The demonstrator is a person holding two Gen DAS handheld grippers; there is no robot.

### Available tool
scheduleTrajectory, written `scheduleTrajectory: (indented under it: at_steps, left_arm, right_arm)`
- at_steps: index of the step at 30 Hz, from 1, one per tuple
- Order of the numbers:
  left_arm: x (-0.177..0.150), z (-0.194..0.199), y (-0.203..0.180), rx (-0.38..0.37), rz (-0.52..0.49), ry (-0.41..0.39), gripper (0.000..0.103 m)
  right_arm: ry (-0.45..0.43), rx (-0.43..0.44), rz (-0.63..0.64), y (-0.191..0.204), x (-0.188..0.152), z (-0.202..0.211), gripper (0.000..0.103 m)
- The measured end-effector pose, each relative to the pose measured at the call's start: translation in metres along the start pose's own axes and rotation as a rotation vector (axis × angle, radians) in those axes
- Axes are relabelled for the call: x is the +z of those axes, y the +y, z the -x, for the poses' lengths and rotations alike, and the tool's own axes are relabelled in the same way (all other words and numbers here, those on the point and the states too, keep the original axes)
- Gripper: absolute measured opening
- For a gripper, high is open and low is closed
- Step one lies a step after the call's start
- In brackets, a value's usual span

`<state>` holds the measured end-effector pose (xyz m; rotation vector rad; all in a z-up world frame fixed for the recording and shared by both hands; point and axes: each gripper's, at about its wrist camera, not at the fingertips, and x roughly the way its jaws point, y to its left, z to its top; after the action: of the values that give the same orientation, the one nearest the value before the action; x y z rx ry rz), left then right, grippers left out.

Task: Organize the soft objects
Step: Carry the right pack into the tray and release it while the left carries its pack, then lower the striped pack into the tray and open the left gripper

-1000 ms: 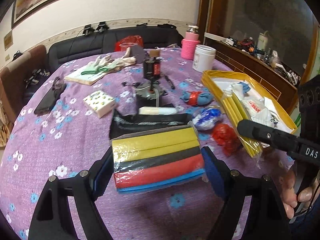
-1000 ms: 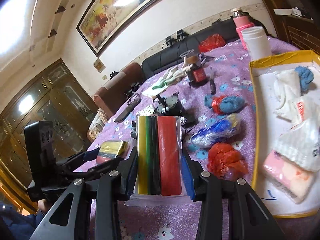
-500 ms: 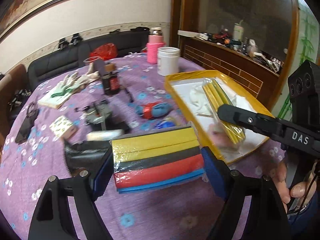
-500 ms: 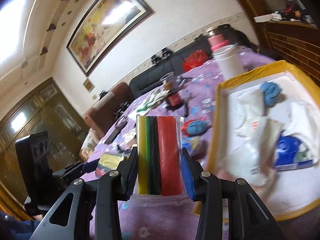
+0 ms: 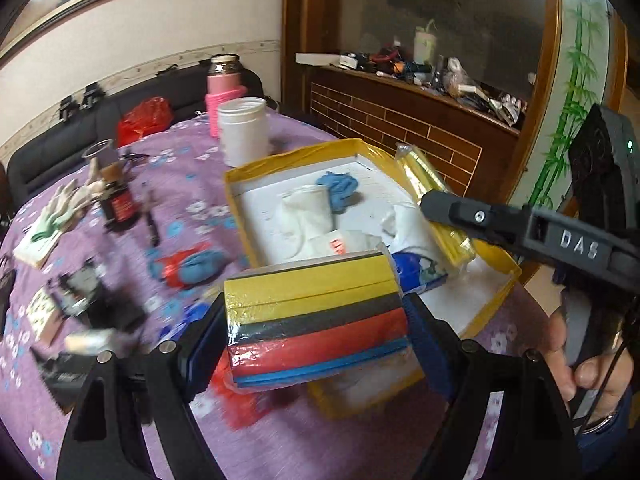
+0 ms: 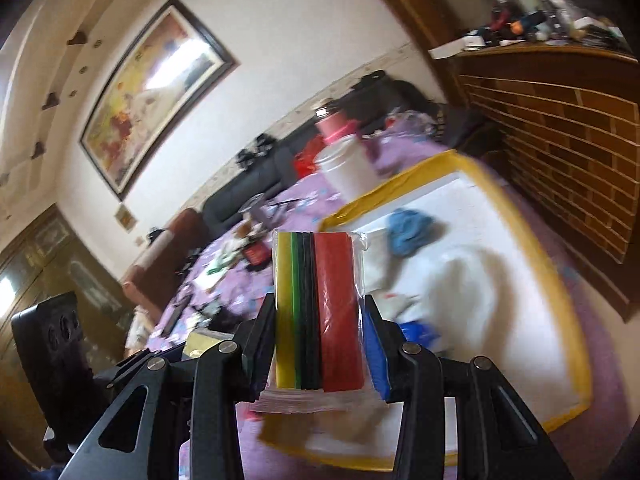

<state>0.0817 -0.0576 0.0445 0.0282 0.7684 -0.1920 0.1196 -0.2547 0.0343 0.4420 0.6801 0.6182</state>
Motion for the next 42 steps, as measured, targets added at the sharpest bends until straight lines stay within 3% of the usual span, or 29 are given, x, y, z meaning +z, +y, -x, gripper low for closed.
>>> scheduleTrajectory:
  at_steps: [6,11,20,25,31,42]
  left_arm:
    - [0.019,-0.038,-0.019,-0.005,-0.017,0.014,0.083]
    - [0.031,-0.062,-0.024,-0.011,-0.001,0.021,0.083]
    - [0.038,-0.087,-0.035,-0.012,-0.012,0.012,0.083]
    - [0.036,-0.083,-0.036,-0.032,0.0,-0.005,0.086]
    - [0.035,-0.074,-0.035,-0.048,0.005,0.003,0.087]
    - [0.016,-0.032,-0.031,-0.066,-0.013,-0.009,0.087]
  right_arm:
    - [0.031,-0.138,-0.067,-0.037,0.028,-0.011,0.043]
    - [0.089,-0.184,-0.106,-0.055,0.039,-0.041,0.043]
    - [0.098,-0.225,-0.102,-0.056,0.048,-0.062,0.044]
    - [0.104,-0.225,-0.098,-0.056,0.048,-0.065,0.047]
    - [0.077,-0.237,-0.083,-0.048,0.047,-0.057,0.064]
    - [-0.007,-0.198,-0.11,-0.031,0.037,-0.01,0.066]
